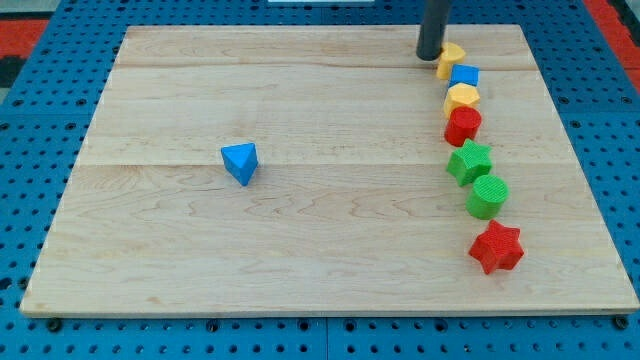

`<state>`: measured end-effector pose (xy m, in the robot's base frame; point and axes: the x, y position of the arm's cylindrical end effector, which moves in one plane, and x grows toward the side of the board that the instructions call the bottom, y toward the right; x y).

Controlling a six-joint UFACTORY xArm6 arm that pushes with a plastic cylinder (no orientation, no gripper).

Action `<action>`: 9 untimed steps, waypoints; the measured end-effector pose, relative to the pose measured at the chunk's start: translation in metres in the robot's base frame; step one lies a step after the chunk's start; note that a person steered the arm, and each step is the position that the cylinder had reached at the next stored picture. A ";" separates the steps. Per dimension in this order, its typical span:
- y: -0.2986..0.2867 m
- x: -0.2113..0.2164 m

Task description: Point your arm to the yellow hexagon

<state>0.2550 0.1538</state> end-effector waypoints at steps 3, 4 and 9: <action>0.008 0.019; -0.070 0.030; -0.037 0.097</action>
<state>0.3522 0.1165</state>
